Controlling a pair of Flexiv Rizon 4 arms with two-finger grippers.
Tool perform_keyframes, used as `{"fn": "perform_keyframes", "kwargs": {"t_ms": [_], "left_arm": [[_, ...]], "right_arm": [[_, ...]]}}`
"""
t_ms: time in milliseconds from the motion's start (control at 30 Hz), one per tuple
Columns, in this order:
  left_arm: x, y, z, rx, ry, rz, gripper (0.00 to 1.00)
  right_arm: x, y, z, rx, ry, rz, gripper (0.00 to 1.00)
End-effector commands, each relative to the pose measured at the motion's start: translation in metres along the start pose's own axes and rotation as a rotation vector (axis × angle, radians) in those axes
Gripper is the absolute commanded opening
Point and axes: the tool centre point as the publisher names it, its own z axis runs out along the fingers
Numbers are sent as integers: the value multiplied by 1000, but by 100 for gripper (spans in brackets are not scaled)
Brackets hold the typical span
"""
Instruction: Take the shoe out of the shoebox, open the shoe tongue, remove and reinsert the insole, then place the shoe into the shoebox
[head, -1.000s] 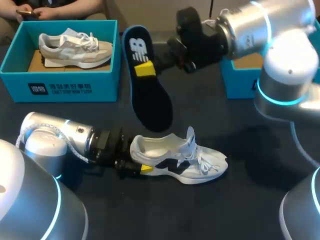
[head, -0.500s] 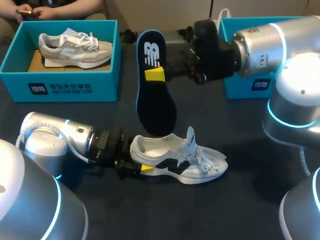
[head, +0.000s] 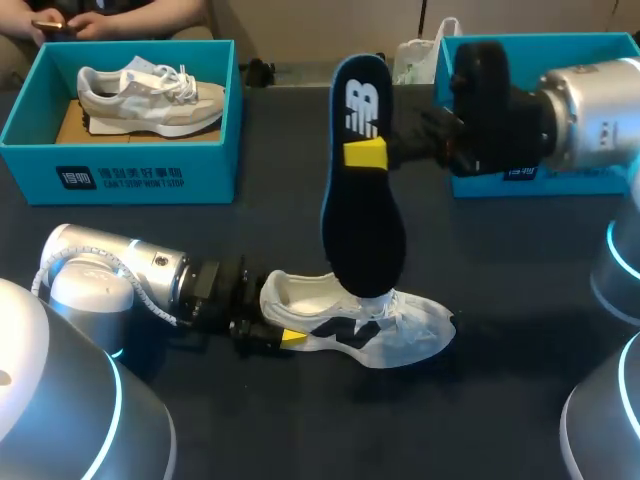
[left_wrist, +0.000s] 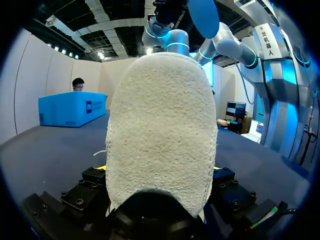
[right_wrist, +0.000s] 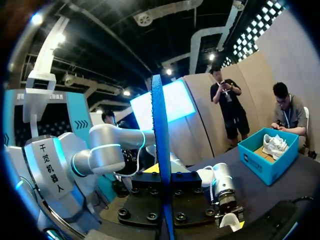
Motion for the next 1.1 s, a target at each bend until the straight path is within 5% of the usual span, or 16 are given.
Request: {"fn": "perform_keyframes", "kwargs": {"t_ms": [33, 567, 1100], "left_arm": [[0, 0, 1, -2, 0, 0, 0], [0, 0, 1, -2, 0, 0, 0], [0, 0, 1, -2, 0, 0, 0]], "right_arm": [[10, -4, -7, -4, -26, -1, 0], [53, -5, -31, -40, -93, -2, 0], [64, -12, -42, -37, -95, 46, 0]]}}
